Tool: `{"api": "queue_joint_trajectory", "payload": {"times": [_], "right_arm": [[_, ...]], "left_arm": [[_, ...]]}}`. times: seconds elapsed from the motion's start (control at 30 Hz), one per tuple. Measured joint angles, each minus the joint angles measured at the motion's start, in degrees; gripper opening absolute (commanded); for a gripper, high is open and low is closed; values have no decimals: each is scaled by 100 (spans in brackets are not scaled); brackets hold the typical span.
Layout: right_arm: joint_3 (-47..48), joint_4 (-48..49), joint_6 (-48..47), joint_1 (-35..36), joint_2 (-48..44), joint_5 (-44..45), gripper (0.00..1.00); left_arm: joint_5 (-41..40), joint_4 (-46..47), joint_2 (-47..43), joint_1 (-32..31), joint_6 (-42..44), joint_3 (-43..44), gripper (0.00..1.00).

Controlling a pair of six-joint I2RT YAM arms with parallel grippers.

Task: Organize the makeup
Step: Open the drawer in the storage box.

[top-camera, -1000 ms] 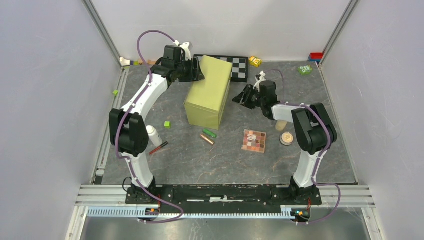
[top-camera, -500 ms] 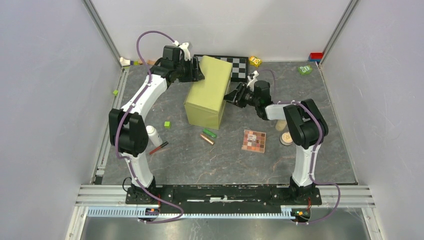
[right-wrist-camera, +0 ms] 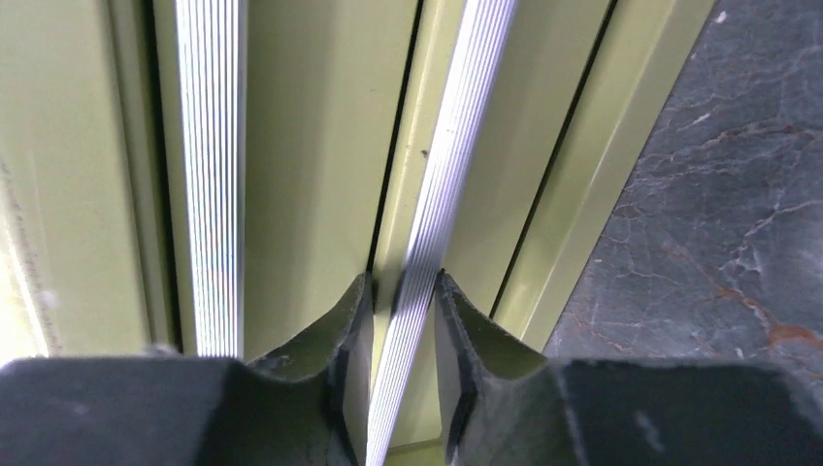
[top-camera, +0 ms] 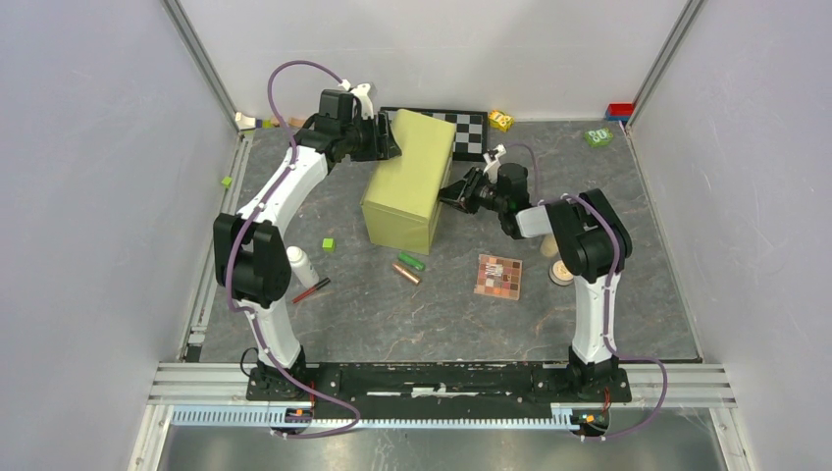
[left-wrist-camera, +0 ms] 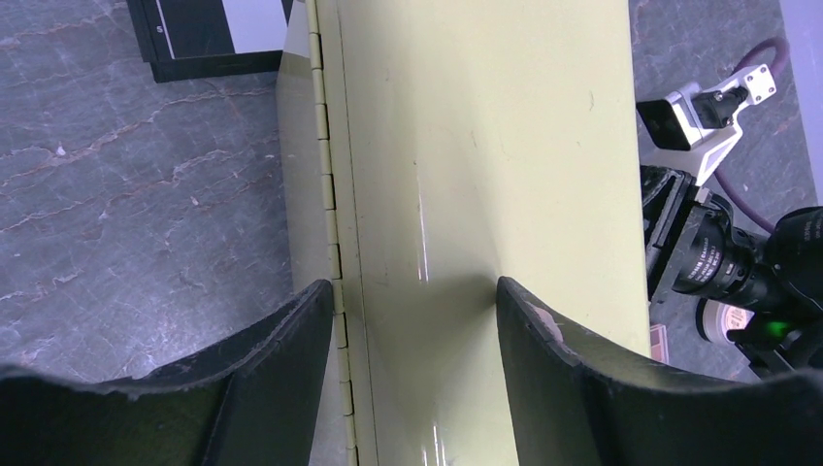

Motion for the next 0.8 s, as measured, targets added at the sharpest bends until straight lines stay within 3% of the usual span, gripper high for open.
{"api": "queue_joint_trajectory", "payload": {"times": [0.1,0.13,0.8], "right_arm": [[35,48,162,9,35,-55,2],[35,68,221,7,55,-72,0],[-31,-1102,-511,160,-575,962,0]], "left_arm": [[-2,0,0,0,0,0,67],[2,2,0,2,0,0,67],[-22,-4,0,9,0,0,67]]}}
